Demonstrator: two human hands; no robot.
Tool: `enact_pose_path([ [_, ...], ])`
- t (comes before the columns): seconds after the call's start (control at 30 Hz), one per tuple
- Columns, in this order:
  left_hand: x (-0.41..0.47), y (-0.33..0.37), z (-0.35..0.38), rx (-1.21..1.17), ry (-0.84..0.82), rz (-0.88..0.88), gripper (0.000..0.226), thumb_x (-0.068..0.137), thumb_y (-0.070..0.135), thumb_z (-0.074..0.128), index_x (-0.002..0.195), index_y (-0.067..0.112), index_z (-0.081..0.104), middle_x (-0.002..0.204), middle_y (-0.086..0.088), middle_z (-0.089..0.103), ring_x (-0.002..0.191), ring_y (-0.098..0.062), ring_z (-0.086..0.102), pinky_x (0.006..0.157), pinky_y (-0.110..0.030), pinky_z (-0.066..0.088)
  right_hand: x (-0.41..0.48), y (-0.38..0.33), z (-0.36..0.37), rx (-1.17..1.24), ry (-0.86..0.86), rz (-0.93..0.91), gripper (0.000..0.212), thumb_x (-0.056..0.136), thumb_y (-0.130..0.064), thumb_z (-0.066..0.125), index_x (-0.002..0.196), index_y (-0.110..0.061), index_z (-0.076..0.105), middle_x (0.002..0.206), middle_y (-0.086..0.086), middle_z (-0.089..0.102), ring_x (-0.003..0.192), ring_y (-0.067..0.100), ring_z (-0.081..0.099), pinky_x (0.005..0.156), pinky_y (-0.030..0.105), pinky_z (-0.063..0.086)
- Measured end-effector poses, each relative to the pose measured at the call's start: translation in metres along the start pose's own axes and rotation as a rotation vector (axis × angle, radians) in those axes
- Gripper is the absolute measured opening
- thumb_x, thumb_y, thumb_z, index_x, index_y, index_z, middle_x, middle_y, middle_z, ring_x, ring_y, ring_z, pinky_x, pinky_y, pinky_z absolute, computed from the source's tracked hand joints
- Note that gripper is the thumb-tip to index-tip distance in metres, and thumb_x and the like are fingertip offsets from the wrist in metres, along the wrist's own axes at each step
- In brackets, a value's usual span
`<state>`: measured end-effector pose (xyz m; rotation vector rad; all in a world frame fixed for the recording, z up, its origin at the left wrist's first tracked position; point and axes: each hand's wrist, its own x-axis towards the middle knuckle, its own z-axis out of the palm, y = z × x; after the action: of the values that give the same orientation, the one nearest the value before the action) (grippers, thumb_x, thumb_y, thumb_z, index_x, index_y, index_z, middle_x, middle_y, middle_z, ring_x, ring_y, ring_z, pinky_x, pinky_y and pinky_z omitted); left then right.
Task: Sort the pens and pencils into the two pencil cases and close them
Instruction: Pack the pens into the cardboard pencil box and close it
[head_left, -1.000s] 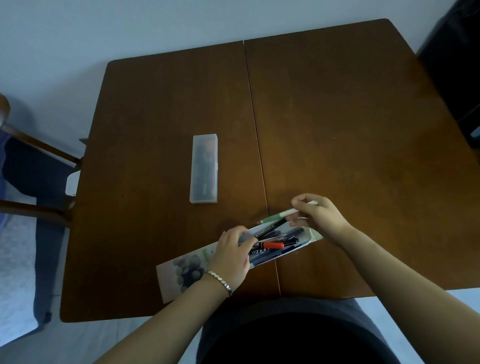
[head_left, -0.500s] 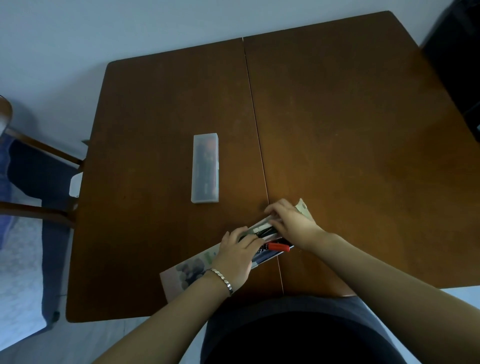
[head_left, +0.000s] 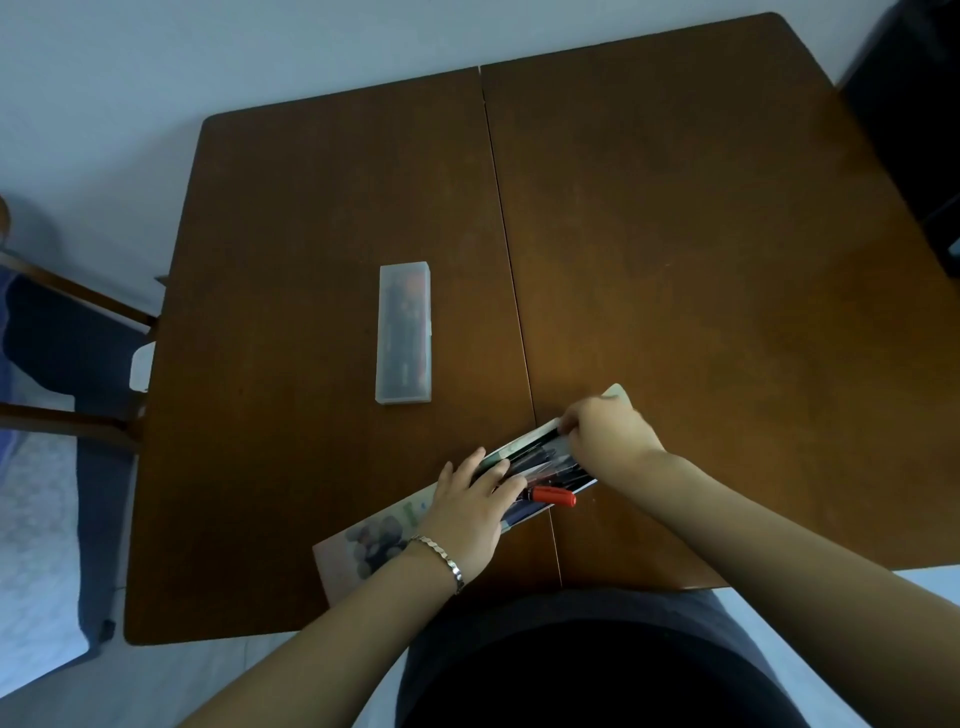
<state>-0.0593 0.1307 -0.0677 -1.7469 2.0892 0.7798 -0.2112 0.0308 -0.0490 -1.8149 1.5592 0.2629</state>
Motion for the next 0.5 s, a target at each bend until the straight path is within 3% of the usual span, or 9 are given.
enact_pose_path([
  [0.1,0.001,0.000,0.000,-0.008,-0.009,0.003,0.051,0.095,0.010,0.041,0.142,0.026,0.027,0.157,0.002,0.014,0.146,-0.023,-0.003,0.118,-0.049,0.004,0.004,-0.005,0.009,0.046,-0.114,0.008,0.032,0.093,-0.005,0.042,0.117,-0.016,0.061,0.114,0.008,0.063,0.096,0.021,0.063,0.077,0.025,0.053],
  [0.27,0.001,-0.001,0.000,-0.011,-0.004,0.014,0.049,0.095,0.011,0.041,0.140,0.026,0.029,0.156,0.002,0.016,0.146,-0.023,-0.002,0.118,-0.048,0.003,0.010,0.001,0.020,0.193,-0.118,0.016,0.029,0.091,-0.002,0.043,0.103,-0.015,0.065,0.110,0.006,0.065,0.083,0.013,0.058,0.059,0.016,0.048],
  [0.37,0.000,-0.001,0.001,-0.015,0.011,0.015,0.049,0.095,0.011,0.040,0.141,0.026,0.030,0.156,0.002,0.016,0.146,-0.023,-0.002,0.118,-0.047,0.001,0.015,-0.001,0.020,0.083,-0.188,0.037,0.031,0.092,-0.004,0.044,0.117,-0.013,0.062,0.115,0.008,0.064,0.093,0.019,0.062,0.076,0.026,0.055],
  [0.43,0.000,0.000,0.001,-0.020,0.018,0.016,0.049,0.095,0.010,0.040,0.140,0.026,0.030,0.156,0.002,0.016,0.146,-0.022,-0.002,0.118,-0.047,0.001,0.015,-0.002,0.019,-0.025,-0.220,0.076,0.031,0.094,-0.008,0.046,0.122,-0.009,0.057,0.114,0.008,0.062,0.101,0.022,0.061,0.089,0.030,0.052],
  [0.5,0.000,0.000,0.001,-0.025,0.023,0.019,0.048,0.095,0.010,0.041,0.140,0.026,0.031,0.156,0.002,0.016,0.146,-0.023,-0.003,0.118,-0.047,0.000,0.017,0.000,0.021,-0.006,-0.181,0.056,0.029,0.093,-0.010,0.048,0.118,-0.006,0.059,0.112,0.012,0.063,0.106,0.027,0.060,0.089,0.031,0.048],
])
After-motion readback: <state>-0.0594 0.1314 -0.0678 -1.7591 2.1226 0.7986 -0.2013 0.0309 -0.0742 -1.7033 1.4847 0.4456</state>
